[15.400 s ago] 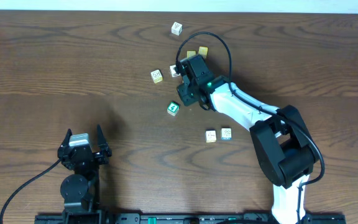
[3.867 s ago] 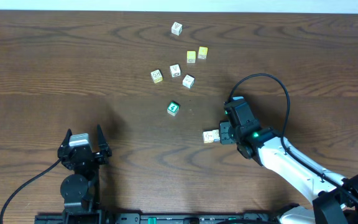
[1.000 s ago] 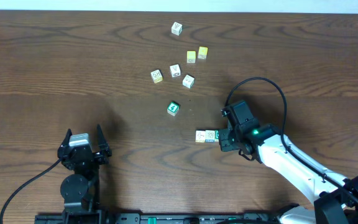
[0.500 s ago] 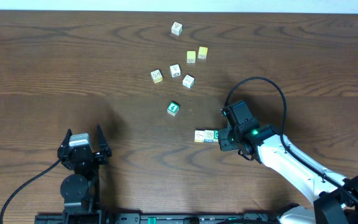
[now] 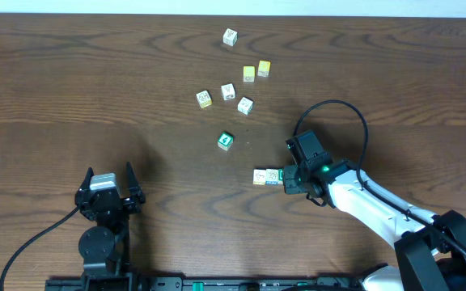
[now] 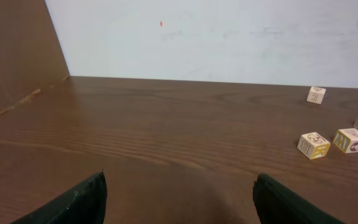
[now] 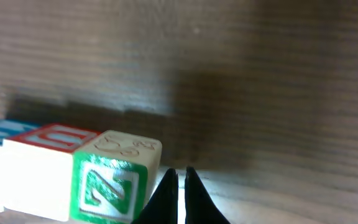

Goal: Lift 4 blocks

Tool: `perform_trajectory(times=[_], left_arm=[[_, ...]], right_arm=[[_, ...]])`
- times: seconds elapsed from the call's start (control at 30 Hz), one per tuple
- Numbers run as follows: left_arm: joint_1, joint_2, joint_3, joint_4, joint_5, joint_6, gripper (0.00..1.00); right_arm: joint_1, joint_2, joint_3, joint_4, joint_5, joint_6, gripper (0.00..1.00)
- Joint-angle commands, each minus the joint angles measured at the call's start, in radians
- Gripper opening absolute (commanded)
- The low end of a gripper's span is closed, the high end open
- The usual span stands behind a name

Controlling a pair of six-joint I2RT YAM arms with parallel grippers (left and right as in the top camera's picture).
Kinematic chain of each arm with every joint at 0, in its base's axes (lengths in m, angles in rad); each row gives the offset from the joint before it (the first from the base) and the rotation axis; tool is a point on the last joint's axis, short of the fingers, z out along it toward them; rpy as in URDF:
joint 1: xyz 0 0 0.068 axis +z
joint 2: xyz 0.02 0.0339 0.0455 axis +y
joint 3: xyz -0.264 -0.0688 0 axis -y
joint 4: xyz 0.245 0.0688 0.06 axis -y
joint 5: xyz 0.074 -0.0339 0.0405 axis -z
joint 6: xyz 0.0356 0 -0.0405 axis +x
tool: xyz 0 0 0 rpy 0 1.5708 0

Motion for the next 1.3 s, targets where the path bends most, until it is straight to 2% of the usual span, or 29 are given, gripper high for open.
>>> perform_trajectory(times=[0.0, 1.27], left_arm=[[0.005, -0.005, -0.019, -0.04, -0.013, -0.005, 0.76], [0.005, -0.005, -0.019, -0.04, -0.013, -0.005, 0.76]], right_arm=[[0.017, 0.007, 0.014, 0.021, 0.011, 0.04, 0.04], [0.029, 0.007, 0.014, 0.042, -0.081, 0.039, 0.02]])
